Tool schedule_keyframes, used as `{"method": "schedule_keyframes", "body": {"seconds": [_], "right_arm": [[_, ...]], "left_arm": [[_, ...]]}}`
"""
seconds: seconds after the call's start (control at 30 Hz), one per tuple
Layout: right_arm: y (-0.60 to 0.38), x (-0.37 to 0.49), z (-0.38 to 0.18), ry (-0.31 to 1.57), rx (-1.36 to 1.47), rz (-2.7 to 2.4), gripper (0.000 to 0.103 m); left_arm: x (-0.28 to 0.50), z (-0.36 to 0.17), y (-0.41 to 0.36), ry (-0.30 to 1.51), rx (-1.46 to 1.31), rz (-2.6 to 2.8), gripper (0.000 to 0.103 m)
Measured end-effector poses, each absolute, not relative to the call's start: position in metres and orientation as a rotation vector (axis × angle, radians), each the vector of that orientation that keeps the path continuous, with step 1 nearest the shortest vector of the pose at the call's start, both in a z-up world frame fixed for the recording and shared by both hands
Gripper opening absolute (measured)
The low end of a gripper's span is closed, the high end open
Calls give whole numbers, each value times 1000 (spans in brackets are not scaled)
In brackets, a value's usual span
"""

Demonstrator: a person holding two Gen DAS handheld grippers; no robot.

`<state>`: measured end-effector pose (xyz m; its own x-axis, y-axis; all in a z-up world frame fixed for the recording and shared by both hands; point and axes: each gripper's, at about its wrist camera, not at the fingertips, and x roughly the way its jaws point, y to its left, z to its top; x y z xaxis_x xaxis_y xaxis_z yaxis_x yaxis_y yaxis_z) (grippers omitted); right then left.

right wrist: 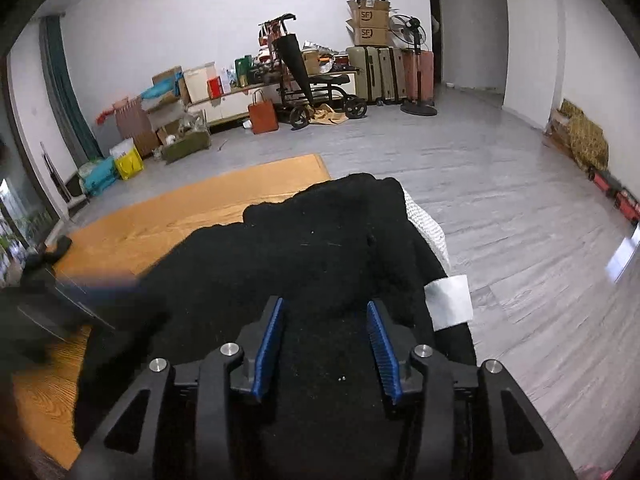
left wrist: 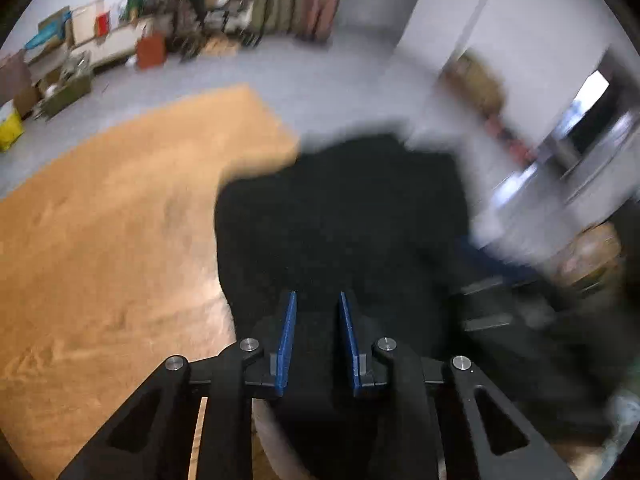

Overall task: Fold clothes
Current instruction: 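Carry the folded sweater with both grippers onto the clothes stack on the chair, then open both grippers and pull them back from the stack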

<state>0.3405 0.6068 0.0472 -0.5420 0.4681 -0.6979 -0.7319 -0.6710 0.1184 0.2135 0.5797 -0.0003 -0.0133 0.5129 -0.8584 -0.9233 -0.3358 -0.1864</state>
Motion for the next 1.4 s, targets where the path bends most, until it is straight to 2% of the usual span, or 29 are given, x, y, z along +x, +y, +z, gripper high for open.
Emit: {"method": "schedule_keyframes", "body": {"seconds": [0.07, 0.2, 0.37, 0.43, 0.5, 0.57, 0.63, 0.7, 0.77, 0.83, 0.97, 1.2, 1.4], "right_arm": [[607, 339, 54, 540, -827, 2231, 43], [606, 335, 67, 569, -797, 2269, 45], [640, 300, 24, 569, -990, 2098, 45], [634, 294, 22, 469, -984, 2065, 46], [628, 293, 25, 443, -982, 2064, 47], [622, 296, 31, 464, -953, 2068, 48], [614, 307, 44, 539, -883, 2077, 53], [596, 324, 63, 639, -761, 2159, 76], [569, 335, 77, 681, -648, 2253, 84], [537, 331, 86, 656, -605, 2361, 85], [499, 302, 82, 554, -699, 2402, 84], [440, 279, 50, 602, -872, 2485, 85], [395, 262, 42, 500, -1002, 2541, 86]], "left_arm": [[214, -5, 576, 555, -1048, 1656, 23], [198, 0, 569, 506, -1071, 1639, 23], [167, 10, 524, 185, -1094, 1599, 23], [153, 14, 499, 144, -1114, 1632, 31], [138, 12, 476, 180, -1176, 1703, 65], [124, 11, 448, 194, -1229, 1756, 70], [111, 10, 421, 188, -1270, 1795, 71], [100, 9, 393, 148, -1290, 1819, 71], [91, 14, 363, 94, -1281, 1871, 71], [85, 17, 339, 50, -1266, 1926, 72], [87, 25, 296, 10, -1241, 2000, 74], [104, 33, 233, 21, -1186, 2117, 79], [114, 39, 198, -23, -1130, 2177, 82]]}}
